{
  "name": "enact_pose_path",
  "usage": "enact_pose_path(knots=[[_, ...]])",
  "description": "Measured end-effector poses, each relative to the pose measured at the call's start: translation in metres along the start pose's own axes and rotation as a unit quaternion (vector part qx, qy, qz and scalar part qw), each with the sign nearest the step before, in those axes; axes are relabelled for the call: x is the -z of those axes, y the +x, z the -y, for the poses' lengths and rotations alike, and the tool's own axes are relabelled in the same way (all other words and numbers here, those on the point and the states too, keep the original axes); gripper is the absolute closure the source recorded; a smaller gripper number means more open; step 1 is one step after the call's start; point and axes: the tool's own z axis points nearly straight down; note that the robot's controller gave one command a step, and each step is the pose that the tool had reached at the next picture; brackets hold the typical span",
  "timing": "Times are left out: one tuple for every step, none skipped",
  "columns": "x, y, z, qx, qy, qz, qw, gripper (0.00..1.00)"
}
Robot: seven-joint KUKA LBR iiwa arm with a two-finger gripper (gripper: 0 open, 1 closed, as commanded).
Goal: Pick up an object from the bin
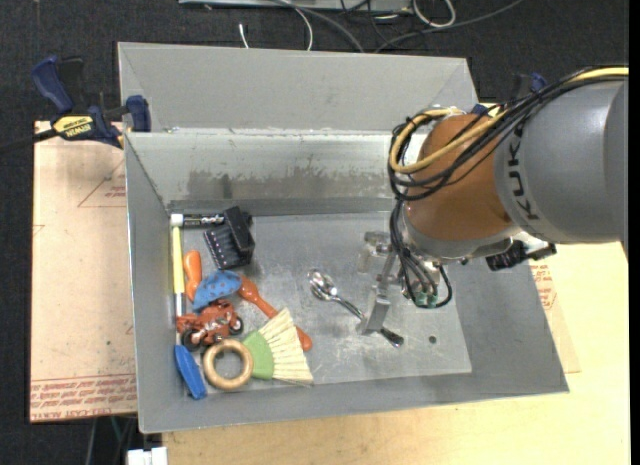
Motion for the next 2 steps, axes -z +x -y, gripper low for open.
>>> enact_pose_path(knots=[[-0.055,0.003,0.001,-0.101,-0.001,0.0020,0.9949,0.00],[-0.054,0.022,0.008,-0.123,-0.001,0.0015,0.9925,1.00]])
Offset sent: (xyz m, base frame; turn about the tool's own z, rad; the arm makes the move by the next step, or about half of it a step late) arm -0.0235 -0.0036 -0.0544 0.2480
